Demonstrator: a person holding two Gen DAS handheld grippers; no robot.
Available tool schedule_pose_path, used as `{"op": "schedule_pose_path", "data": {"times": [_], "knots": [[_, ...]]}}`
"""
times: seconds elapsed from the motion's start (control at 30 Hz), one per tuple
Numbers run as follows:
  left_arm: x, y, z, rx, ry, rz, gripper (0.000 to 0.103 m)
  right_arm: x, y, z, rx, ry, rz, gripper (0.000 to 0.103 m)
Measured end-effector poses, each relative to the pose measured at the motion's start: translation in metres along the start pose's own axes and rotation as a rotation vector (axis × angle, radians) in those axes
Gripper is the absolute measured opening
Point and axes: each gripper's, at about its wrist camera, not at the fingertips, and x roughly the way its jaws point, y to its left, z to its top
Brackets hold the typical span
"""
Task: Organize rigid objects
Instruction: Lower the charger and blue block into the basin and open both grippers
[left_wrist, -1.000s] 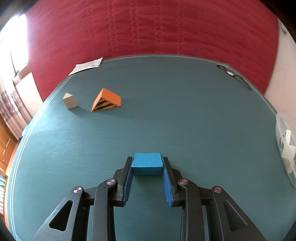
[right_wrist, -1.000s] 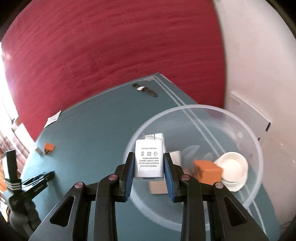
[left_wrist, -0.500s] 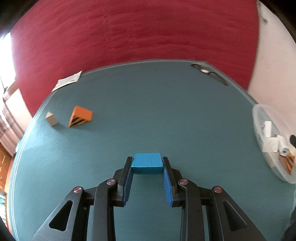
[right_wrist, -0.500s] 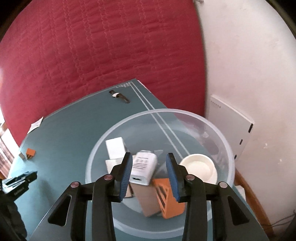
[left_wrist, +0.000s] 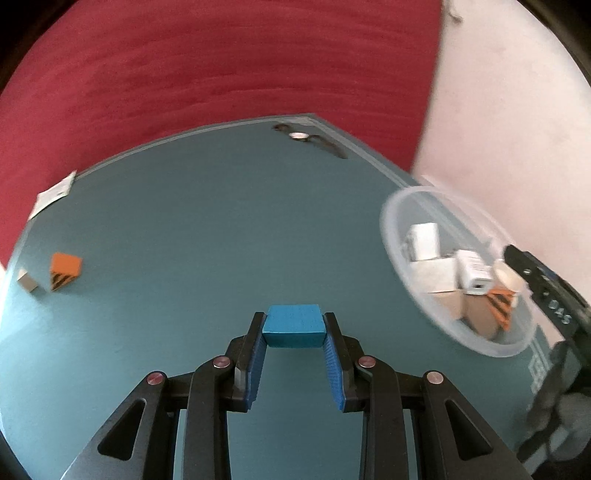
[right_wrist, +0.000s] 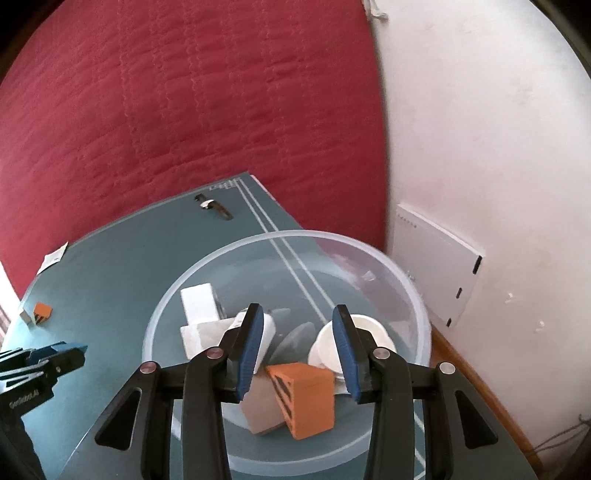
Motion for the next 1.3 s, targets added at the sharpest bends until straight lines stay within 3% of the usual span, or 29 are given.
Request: {"op": "schedule_pose_path", "data": {"times": [0.33,0.8,0.87,0.93,1.0,1.03,1.3], "knots": [[0.007,-0.052,0.012,0.099,0.008,-0.126,0.031,-0.004,-0.006,0.002,0.016,-0.014,-0.006,0.041],[0.018,-0.092,0.023,0.196,0.01,-0.265,0.032,-0.004,-0.013,0.006,0.03,-0.015,-0.017,0.041],[0.023,-0.094,0.022,0.2,0.024,-0.281,0.037,-0.004,-0.013,0.006,0.029,-0.014,-0.018,0.041],[0.024,-0.091,0.021,0.19,0.021,-0.276,0.057,-0.004,-0.013,0.006,0.031,-0.016,-0.018,0.041],[0.023,-0.085,0.021,0.178,-0.002,-0.278,0.06,-0.004,-0.013,0.006,0.034,-0.017,-0.021,0.041],[0.022,-0.084,0.021,0.177,-0.008,-0.26,0.066,-0.003,-0.014,0.006,0.034,-0.016,-0.02,0.041],[0.016,-0.063,0.018,0.131,-0.042,-0.206,0.069,-0.004,-0.015,0.004,0.024,-0.013,-0.019,0.041]]}}
